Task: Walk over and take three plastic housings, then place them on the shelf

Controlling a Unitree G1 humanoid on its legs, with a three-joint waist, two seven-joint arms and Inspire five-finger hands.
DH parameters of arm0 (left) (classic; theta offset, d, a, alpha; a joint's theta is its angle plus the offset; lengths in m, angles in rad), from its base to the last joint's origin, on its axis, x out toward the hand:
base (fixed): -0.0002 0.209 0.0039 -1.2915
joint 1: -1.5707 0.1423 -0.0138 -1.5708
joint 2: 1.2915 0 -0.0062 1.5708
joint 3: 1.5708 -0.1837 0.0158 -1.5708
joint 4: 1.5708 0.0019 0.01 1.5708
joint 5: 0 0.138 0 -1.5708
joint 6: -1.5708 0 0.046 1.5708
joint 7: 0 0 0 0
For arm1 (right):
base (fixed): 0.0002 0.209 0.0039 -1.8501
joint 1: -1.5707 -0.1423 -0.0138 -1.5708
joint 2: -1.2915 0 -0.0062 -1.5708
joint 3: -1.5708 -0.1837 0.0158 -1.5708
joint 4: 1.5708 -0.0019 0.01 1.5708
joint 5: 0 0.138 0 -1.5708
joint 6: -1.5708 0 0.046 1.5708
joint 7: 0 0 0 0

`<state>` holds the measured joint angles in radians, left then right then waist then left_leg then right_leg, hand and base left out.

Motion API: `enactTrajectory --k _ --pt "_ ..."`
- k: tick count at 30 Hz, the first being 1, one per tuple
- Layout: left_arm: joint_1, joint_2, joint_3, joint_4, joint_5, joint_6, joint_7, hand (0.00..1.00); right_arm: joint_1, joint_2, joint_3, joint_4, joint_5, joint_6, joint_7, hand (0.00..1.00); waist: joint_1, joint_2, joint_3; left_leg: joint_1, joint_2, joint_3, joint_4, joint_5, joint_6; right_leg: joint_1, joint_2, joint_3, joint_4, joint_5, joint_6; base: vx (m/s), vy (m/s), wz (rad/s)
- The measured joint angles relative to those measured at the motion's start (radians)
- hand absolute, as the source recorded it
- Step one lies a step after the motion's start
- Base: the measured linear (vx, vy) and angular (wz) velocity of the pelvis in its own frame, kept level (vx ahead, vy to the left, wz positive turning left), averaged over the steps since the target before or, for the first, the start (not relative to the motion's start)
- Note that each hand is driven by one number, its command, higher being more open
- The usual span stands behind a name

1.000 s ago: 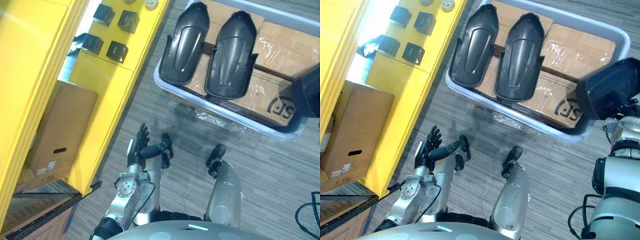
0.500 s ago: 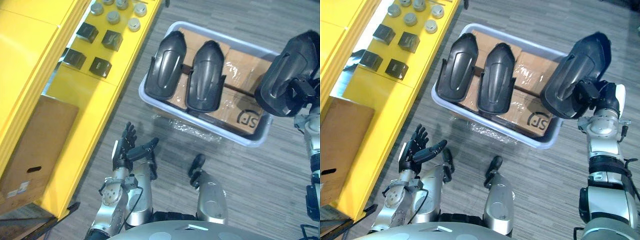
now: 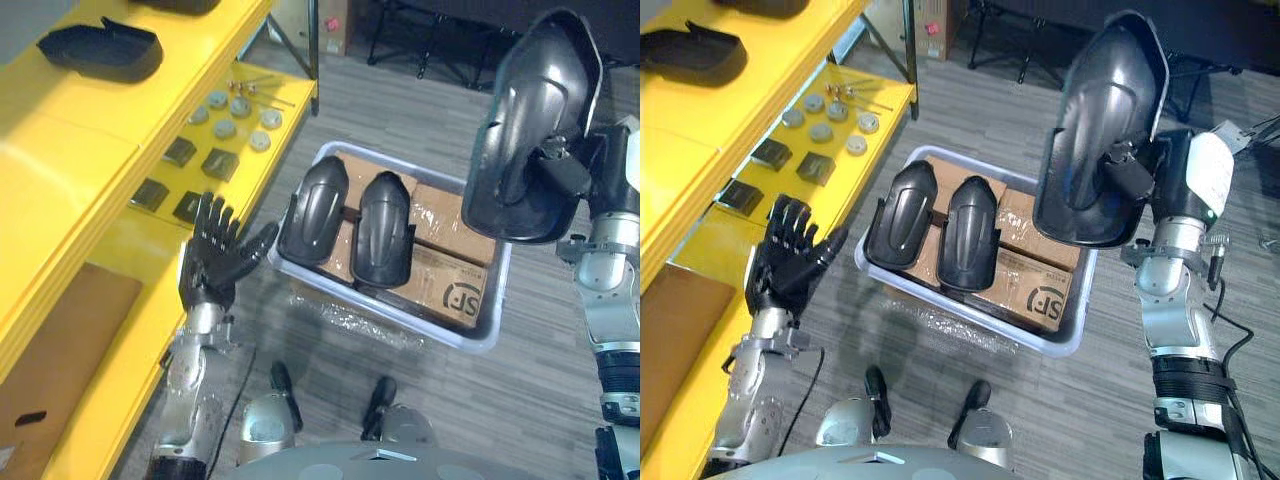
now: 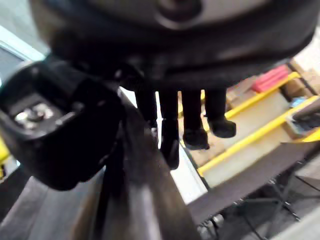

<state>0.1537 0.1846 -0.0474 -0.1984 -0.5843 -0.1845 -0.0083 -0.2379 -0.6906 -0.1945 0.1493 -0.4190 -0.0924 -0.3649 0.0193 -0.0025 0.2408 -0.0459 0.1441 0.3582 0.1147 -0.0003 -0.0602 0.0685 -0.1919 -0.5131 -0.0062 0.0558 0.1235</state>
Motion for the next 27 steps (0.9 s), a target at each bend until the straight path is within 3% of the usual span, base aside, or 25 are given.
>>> enactTrajectory --k 3,8,14,18,27 --pt "-0.112 0.060 -0.014 -0.015 -0.107 0.095 -0.063 1.00 -0.021 0.000 0.033 -0.019 -0.067 -0.085 0.000 0.00 -0.001 -0.006 -0.041 0.042 -0.009 0.016 -0.032 0.004 -0.004 0.025 -0.001 0.000 -0.015 0.007 0.003 0.01 0.019 -0.10" --pt "-0.194 0.092 -0.044 -0.014 -0.206 0.181 -0.142 1.00 -0.059 -0.001 0.133 -0.021 -0.163 -0.176 0.002 0.00 -0.023 -0.007 -0.073 0.085 -0.025 0.029 -0.075 0.014 -0.004 0.040 -0.005 0.002 -0.016 0.009 0.005 -0.01 0.021 -0.08" --pt "-0.236 0.105 -0.132 0.005 -0.245 0.303 -0.203 1.00 -0.117 0.000 0.265 -0.021 -0.176 -0.217 0.033 0.00 -0.022 -0.006 -0.090 0.110 -0.043 0.048 -0.115 0.036 0.004 0.040 -0.014 0.021 -0.022 0.024 0.006 -0.03 0.034 -0.07" --pt "-0.239 0.109 -0.150 0.044 -0.280 0.342 -0.214 1.00 -0.134 0.004 0.298 -0.021 -0.186 -0.221 0.035 0.00 -0.022 -0.005 -0.101 0.119 -0.053 0.050 -0.144 0.054 0.008 0.040 -0.016 0.023 -0.034 0.037 0.004 -0.04 0.033 0.00" --pt "-0.266 0.106 -0.192 0.076 -0.350 0.358 -0.241 1.00 -0.140 0.114 0.372 -0.004 -0.181 -0.225 0.052 0.00 -0.020 -0.001 -0.149 0.142 -0.069 0.044 -0.198 0.080 0.015 0.049 -0.015 0.017 -0.049 0.050 -0.004 -0.03 0.030 0.02"
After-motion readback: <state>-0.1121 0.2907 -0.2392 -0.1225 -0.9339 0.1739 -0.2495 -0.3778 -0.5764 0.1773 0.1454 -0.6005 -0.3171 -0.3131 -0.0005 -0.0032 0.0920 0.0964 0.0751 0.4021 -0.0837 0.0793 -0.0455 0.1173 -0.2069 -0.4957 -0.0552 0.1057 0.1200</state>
